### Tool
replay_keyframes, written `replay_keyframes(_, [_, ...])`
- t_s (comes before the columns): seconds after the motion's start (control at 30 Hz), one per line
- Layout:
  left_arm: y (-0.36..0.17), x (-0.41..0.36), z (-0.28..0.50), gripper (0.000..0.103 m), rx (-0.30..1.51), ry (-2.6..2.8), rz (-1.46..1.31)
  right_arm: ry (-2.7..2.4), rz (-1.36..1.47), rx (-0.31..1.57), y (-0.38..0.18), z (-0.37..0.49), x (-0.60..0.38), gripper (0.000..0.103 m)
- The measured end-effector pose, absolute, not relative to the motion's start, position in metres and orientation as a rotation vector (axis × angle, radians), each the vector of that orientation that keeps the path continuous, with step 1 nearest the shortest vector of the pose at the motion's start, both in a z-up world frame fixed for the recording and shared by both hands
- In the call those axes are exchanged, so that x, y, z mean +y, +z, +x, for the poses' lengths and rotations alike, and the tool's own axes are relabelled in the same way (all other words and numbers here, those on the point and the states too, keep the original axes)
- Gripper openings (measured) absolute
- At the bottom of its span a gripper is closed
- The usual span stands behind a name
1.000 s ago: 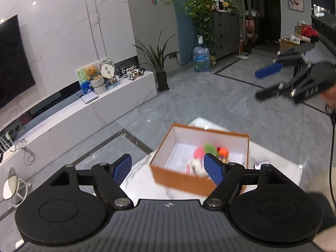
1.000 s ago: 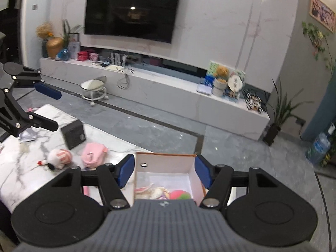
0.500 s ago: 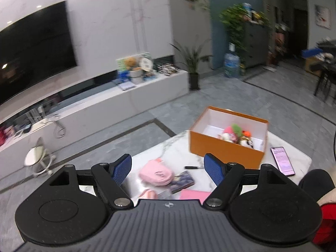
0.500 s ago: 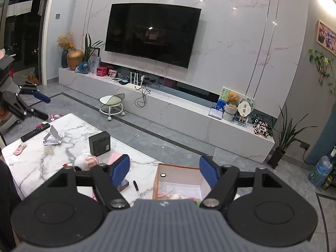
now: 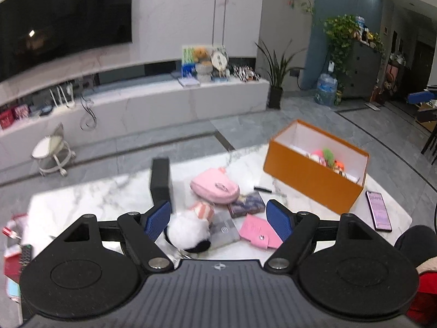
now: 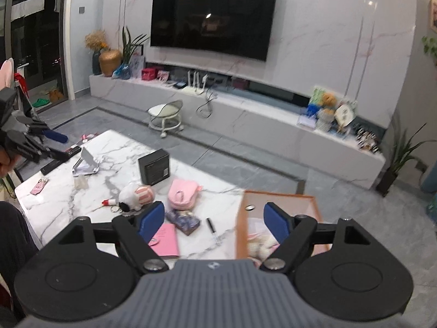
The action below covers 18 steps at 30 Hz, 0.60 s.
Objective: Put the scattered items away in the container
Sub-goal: 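Close left tool on the striped plush while right tool grasps the pink wallet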
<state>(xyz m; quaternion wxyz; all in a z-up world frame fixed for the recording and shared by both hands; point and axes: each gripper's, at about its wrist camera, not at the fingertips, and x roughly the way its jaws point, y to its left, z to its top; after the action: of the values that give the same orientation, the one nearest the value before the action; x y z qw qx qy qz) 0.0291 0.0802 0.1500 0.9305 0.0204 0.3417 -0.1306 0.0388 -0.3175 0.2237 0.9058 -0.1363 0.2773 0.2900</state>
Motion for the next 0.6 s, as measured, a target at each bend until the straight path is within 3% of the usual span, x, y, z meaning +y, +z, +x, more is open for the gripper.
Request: replay_keyframes(0.6, [0.014,0.092,0.116,0.091,0.845,-0.207,0.071,0.646,-0.339,0.906,0.029,0.148,-0.178,0.082])
